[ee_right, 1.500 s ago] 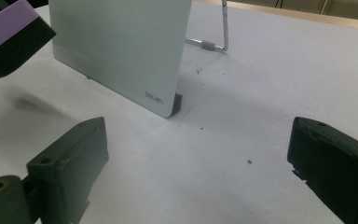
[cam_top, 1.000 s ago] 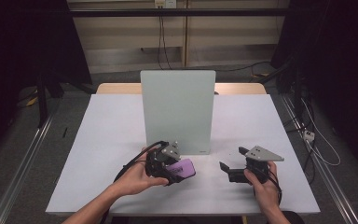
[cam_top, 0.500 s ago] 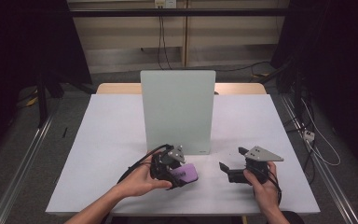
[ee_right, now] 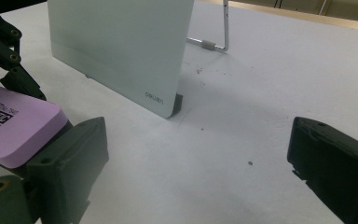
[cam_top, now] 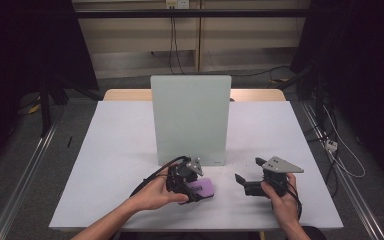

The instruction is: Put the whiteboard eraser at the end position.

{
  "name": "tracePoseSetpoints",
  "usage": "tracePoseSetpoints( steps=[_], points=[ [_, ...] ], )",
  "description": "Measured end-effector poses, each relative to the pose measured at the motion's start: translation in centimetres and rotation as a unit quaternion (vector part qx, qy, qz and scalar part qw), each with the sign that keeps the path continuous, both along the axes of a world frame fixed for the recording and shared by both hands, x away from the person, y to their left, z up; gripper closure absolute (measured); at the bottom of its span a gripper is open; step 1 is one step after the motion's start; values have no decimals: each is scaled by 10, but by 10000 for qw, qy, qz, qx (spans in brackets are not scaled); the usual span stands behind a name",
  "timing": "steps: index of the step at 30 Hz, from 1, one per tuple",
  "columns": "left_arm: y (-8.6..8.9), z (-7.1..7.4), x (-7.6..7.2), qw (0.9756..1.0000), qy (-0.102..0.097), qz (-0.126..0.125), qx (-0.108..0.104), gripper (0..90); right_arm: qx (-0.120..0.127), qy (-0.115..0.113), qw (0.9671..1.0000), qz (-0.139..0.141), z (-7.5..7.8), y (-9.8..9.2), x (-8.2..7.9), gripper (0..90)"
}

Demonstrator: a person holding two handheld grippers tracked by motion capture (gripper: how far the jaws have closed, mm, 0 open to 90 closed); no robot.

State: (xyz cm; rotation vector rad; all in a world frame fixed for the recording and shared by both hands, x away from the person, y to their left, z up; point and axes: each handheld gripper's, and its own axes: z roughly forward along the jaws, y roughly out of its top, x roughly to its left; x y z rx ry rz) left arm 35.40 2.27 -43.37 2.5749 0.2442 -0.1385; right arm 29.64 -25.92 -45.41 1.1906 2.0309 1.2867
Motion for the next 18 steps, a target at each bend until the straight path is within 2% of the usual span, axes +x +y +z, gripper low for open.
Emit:
tracePoseSetpoints(
  steps=[1, 6, 9, 11, 12, 14, 18],
  points=[
    [-1, -1, 0, 10000, -38, -17, 10, 406, -5, -7, 10000, 2, 0, 0, 0, 54],
    [0, -2, 1, 10000, 35, 69, -42, 405, -2, -6, 10000, 0, 0, 0, 0, 54],
    [0, -2, 2, 10000, 36, 22, -21, 401, -2, -5, 10000, -2, 0, 0, 0, 54],
    [0, -2, 2, 10000, 12, -3, 41, 396, -4, -3, 10000, -4, 0, 0, 0, 54],
    [-1, -3, 1, 10000, -11, 26, -40, 395, -5, -5, 10000, -3, 0, 0, 0, 54],
    [-1, -2, -1, 9999, -152, -27, -33, 381, -7, -14, 10000, 4, 0, 0, 0, 54],
    [-2, -4, -1, 9998, -200, -20, -76, 368, -4, -25, 10000, 2, 0, 0, 0, 54]
  ],
)
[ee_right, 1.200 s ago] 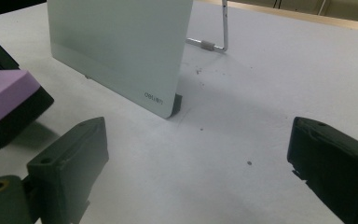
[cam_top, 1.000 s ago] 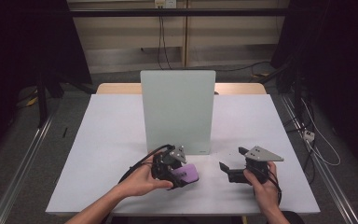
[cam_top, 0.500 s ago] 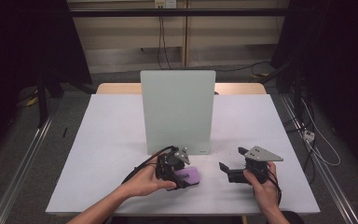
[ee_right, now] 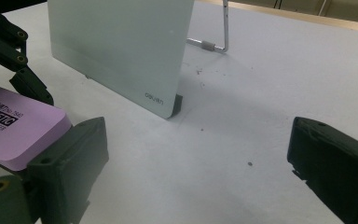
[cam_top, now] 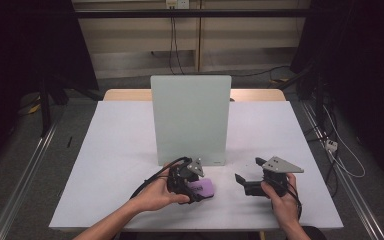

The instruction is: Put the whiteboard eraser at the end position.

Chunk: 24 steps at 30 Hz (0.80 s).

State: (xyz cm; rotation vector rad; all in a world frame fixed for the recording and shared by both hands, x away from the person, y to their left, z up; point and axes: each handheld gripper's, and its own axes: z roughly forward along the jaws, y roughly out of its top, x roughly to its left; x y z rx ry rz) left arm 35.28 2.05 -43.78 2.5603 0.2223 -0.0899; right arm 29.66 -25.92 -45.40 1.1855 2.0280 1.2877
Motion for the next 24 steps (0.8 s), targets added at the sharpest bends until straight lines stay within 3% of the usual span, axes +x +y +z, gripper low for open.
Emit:
tracePoseSetpoints(
  steps=[5, 6, 8, 10, 11, 13, 14, 16, 18, 19, 20, 24],
  points=[
    [1, 2, 0, 9999, -94, 17, 47, 299, -2, -3, 10000, 9, 0, 0, 0, 54],
    [1, 1, -1, 9999, -75, 65, -67, 286, -2, -5, 10000, 11, 0, 0, 0, 54],
    [1, 1, -1, 9999, -76, 81, -95, 240, -5, -6, 10000, 14, 0, 0, 0, 54],
    [1, 3, 0, 10000, -64, 39, -50, 200, -4, -6, 10000, 14, 0, 0, 0, 54],
    [1, 4, -1, 9998, -159, 89, 15, 186, -1, -4, 10000, 12, 0, 0, 0, 54],
    [2, 6, -2, 9997, -200, 139, -37, 152, -2, -3, 10000, 10, 0, 0, 0, 54],
    [2, 4, -1, 9996, -141, 143, -198, 140, -3, -3, 10000, 9, 0, 0, 0, 54],
    [3, 5, -1, 9993, -149, 187, -278, 108, -5, -4, 10000, 10, 0, 0, 0, 54],
    [4, 7, 0, 9993, -131, 222, -257, 84, -2, 6, 10000, 2, 0, 0, -1, 54],
    [5, 9, -1, 9991, -265, 295, -174, 76, -5, -2, 10000, 6, 0, 0, -1, 54],
    [6, 8, 1, 9988, -166, 257, -373, 73, -9, -9, 10000, 7, 1, 1, -1, 54],
    [10, 12, 2, 9979, -198, 376, -487, 69, -13, -8, 10000, 9, 1, 1, -1, 54]
  ],
)
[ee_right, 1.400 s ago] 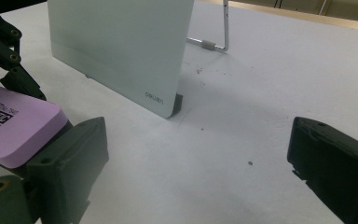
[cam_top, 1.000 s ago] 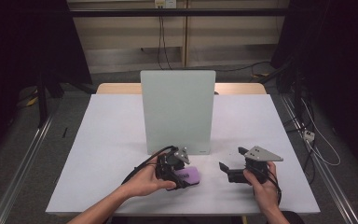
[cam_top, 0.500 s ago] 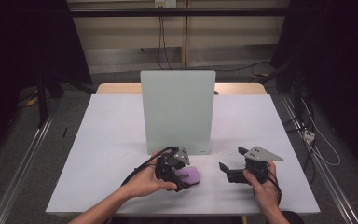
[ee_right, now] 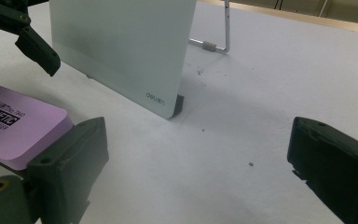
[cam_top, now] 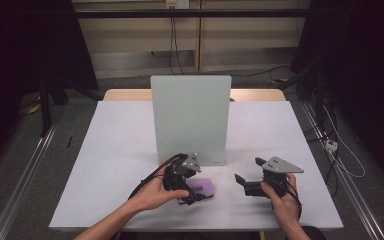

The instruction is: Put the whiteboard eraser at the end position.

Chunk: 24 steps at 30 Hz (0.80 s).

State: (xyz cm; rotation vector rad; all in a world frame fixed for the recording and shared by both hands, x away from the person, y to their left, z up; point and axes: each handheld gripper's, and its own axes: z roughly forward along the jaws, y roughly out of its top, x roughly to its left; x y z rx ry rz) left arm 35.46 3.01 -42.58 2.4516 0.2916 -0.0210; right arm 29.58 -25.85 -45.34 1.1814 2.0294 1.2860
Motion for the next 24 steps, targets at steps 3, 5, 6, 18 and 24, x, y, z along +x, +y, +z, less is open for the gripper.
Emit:
tracePoseSetpoints(
  steps=[3, 5, 6, 18, 24],
  points=[
    [3, 3, 1, 9999, -33, -39, -86, 70, 0, 17, 10000, 1, 0, 0, 0, 54],
    [6, 5, 2, 9998, -95, 21, -193, 70, 1, 14, 10000, 4, 0, 0, 1, 54],
    [7, 7, 2, 9997, -134, 45, -220, 71, 1, 14, 10000, 5, 0, 0, 1, 54],
    [37, 22, 14, 9939, -317, 785, -709, 74, -5, 15, 10000, 2, 0, 1, 1, 54],
    [57, 22, 16, 9873, -407, 1225, -925, 72, -2, 21, 10000, -4, 0, 1, 0, 54]
  ],
)
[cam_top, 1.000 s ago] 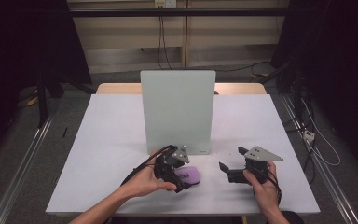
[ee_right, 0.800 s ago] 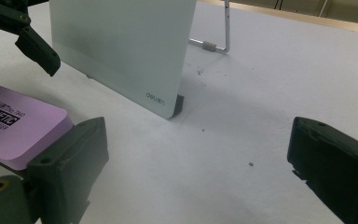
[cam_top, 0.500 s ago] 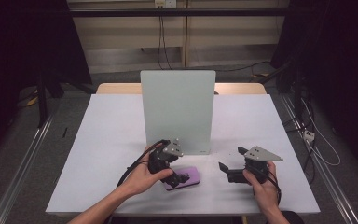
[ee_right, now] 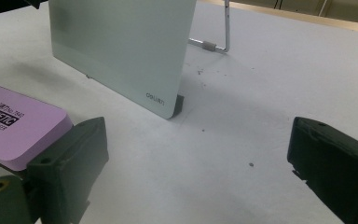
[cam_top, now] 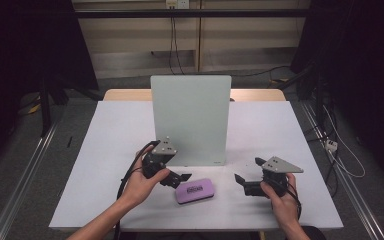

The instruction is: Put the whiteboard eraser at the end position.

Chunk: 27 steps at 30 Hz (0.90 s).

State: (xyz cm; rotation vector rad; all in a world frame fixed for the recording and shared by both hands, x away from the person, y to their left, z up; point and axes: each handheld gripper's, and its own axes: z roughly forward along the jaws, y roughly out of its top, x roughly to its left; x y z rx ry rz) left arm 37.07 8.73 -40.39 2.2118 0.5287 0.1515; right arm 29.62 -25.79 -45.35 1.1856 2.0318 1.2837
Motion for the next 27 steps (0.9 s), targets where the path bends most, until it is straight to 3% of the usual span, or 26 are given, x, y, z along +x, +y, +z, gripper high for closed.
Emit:
tracePoseSetpoints(
  steps=[9, 17, 21, 27],
  points=[
    [33, -5, -1, 9975, -170, 617, -313, 72, -5, -4, 10000, 3, 0, 0, 0, 54],
    [56, 0, -5, 9939, -302, 886, -575, 69, -13, 4, 10000, -9, 0, 1, 0, 54],
    [66, 0, -10, 9918, -468, 1057, -540, 63, -8, 0, 10000, -18, 0, 1, 0, 54],
    [81, -1, -14, 9902, -467, 1209, -516, 62, -16, 3, 10000, -18, 0, 1, 0, 54]
  ],
)
